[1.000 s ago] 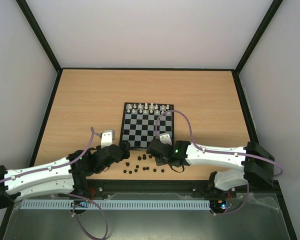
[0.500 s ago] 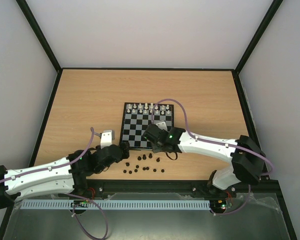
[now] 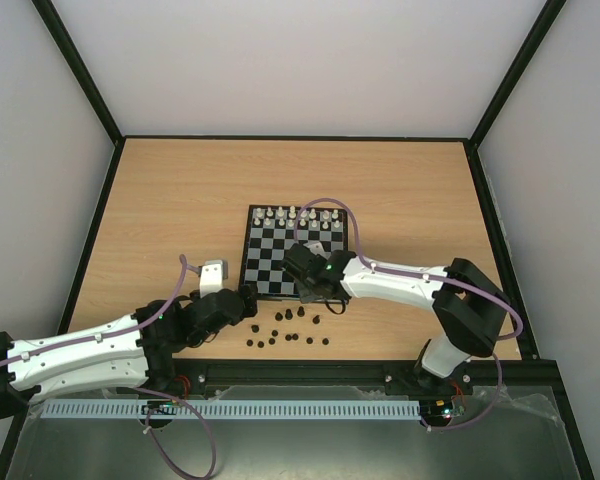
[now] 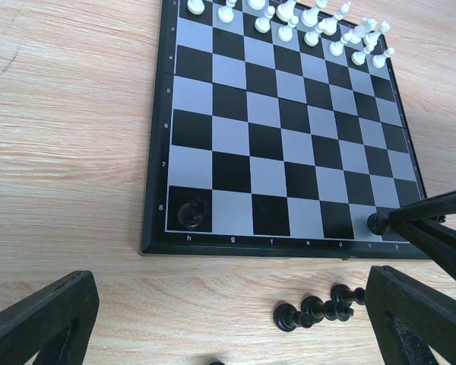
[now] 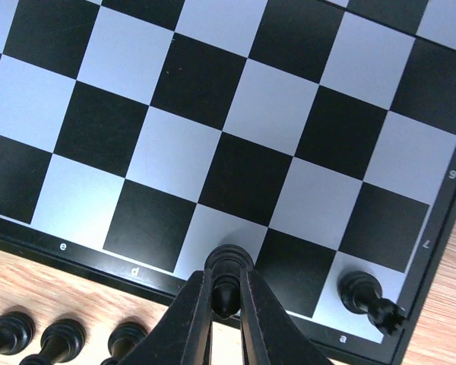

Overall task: Set up the chess pieces on the board
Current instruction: Place the chess piece on the chessboard.

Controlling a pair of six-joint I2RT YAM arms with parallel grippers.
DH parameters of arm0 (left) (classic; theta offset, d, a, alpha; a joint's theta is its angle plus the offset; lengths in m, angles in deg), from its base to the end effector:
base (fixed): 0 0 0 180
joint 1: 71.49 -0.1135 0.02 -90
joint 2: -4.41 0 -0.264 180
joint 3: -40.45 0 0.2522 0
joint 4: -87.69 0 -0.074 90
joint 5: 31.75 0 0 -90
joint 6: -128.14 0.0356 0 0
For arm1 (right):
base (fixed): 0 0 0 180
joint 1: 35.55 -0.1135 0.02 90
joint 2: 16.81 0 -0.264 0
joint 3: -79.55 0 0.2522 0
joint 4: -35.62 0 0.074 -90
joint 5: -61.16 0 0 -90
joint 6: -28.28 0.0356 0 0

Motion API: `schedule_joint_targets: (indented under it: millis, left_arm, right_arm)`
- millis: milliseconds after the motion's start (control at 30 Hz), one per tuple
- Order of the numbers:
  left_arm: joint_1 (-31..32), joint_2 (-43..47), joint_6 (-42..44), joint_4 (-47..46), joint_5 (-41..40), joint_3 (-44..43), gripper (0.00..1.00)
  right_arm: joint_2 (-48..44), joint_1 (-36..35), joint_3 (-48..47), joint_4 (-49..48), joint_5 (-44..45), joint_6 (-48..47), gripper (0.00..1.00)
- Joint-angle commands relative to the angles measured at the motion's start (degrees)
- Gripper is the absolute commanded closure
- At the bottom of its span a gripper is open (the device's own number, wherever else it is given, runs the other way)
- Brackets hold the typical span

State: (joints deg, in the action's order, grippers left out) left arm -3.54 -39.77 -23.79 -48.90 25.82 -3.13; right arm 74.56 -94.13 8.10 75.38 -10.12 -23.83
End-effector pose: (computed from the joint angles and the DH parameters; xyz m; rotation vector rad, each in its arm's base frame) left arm 0.0769 -0.1390 0.2226 -0.1588 2.2562 -0.5864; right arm 0.1754 0.2652 0.1985 -0.3448 2.5211 0.2346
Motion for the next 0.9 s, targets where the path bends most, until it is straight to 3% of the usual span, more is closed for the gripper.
schedule_joint_targets:
  millis: [0,267,600,867]
  left_arm:
    - [-0.34,0.58,0.67,1.25,-1.35,-0.11,0.01]
    - [-0.51,0.96,0.67,1.37,-1.33,-0.11,0.01]
    - [-0.53,1.23,0.63,1.19,-0.98,0.07,0.01]
    - [-0.53,1.87,1.25,1.10,-0.42,-0.44,0.01]
  right_arm:
    - [1.61,0.47,-1.71,-0.22,-0.80,-1.19,0.89]
    - [2.61,0.54,-1.83,-0.65,-1.24,-1.24,0.88]
    - [0.95,0.65,-1.92,0.37,-0.97,-1.14,0.78]
    - [-8.21,0.58,0.13,3.57,-1.52,0.80,0.57]
